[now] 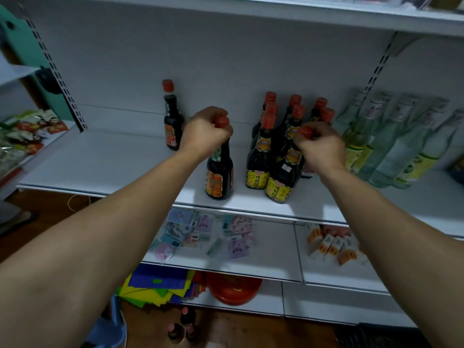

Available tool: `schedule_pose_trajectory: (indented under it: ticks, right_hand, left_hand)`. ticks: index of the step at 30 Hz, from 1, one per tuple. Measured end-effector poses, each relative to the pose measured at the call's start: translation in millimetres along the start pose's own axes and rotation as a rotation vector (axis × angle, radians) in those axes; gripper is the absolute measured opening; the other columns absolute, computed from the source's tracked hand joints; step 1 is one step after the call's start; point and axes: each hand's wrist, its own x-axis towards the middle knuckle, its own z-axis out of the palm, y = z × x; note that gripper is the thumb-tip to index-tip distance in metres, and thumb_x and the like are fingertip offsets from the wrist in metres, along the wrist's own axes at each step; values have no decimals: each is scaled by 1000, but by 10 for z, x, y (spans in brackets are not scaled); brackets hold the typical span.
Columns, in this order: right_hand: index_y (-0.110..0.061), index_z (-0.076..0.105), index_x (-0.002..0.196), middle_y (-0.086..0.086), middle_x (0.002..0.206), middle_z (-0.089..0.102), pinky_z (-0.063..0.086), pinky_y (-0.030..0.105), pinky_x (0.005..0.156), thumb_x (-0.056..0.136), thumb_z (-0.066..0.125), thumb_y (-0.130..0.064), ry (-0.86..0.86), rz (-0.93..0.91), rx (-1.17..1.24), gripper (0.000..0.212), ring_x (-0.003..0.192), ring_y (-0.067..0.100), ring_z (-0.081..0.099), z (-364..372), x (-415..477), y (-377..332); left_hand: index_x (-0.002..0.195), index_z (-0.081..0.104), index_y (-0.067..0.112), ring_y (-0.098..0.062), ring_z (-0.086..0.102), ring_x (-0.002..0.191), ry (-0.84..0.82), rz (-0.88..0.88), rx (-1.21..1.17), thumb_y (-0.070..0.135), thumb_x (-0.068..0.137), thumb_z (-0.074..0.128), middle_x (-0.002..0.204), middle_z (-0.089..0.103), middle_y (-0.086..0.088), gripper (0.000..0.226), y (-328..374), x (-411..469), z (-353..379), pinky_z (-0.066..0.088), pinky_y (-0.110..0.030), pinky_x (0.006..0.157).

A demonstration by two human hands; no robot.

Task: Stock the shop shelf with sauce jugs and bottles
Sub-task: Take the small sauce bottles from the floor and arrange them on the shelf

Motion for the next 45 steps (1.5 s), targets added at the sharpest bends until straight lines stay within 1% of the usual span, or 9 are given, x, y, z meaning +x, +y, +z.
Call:
schedule_pose_trajectory:
  ticks: [3, 5, 9, 13, 17, 30, 34, 41, 45]
  right_hand:
    - [-28, 66, 105, -1, 99, 68, 53, 35, 81, 81, 68, -39, -71, 19, -9, 27, 94, 24, 64, 75, 6, 98]
    - [-28, 63, 109, 1, 105, 69, 52, 36, 82, 80, 68, -40, -109, 26, -47, 32, 97, 26, 63, 105, -39, 184]
    - [-24, 62, 117, 4, 111, 70, 51, 34, 81, 79, 74, -36, -215, 23, -159, 41, 101, 27, 64, 112, -173, 401]
    - [-19, 62, 121, 5, 116, 69, 50, 34, 82, 82, 73, -37, -235, 51, -147, 44, 105, 28, 63, 146, -198, 523]
    - [-18, 61, 124, 6, 121, 67, 47, 32, 83, 87, 69, -29, -225, 46, -113, 40, 110, 28, 60, 191, -94, 608]
    - [-22, 64, 122, 7, 120, 67, 50, 40, 91, 83, 68, -35, -273, -77, 15, 42, 111, 25, 62, 359, 198, 920]
    - [-30, 61, 124, 7, 120, 64, 50, 42, 93, 73, 58, -57, -261, -63, 28, 58, 111, 23, 61, 402, 221, 1010]
    - [-27, 62, 124, 4, 121, 62, 50, 37, 91, 83, 69, -41, -270, -67, -27, 44, 109, 21, 61, 376, 257, 1034]
    - [-20, 64, 119, 7, 116, 62, 53, 40, 83, 82, 70, -35, -65, -124, -51, 40, 103, 27, 63, 290, 115, 897]
  left_hand:
    - [123, 60, 30, -15, 62, 96, 42, 19, 69, 34, 81, 64, 116, 65, 6, 42, -106, -31, 72, 49, -24, 81]
    - [124, 56, 32, -18, 64, 89, 37, 27, 93, 41, 80, 66, 110, 66, 5, 46, -172, -74, 106, 51, -27, 78]
    - [106, 62, 24, -18, 62, 90, 5, 17, -4, 37, 81, 71, 93, 64, 6, 30, -309, -170, 187, 44, -24, 75]
    - [129, 49, 28, -24, 63, 98, -35, -22, -3, 33, 81, 72, 102, 60, 8, 54, -462, -239, 288, 53, -37, 86]
    - [133, 43, 29, -25, 64, 102, 1, -50, -6, 36, 82, 71, 115, 66, 2, 59, -537, -251, 352, 53, -40, 86]
    - [117, 57, 26, -20, 64, 98, 6, -77, -102, 30, 83, 72, 100, 65, 7, 37, -602, -159, 491, 52, -37, 87]
    - [114, 58, 29, -17, 65, 97, 4, -83, -120, 39, 77, 71, 102, 68, 6, 41, -601, -125, 535, 53, -39, 88]
    - [113, 56, 30, -17, 66, 96, 4, -89, -133, 31, 81, 72, 101, 68, 6, 35, -585, -122, 534, 53, -40, 89]
    - [110, 53, 34, -19, 65, 97, -20, -84, -128, 32, 83, 72, 101, 67, 6, 33, -574, -127, 503, 53, -41, 89]
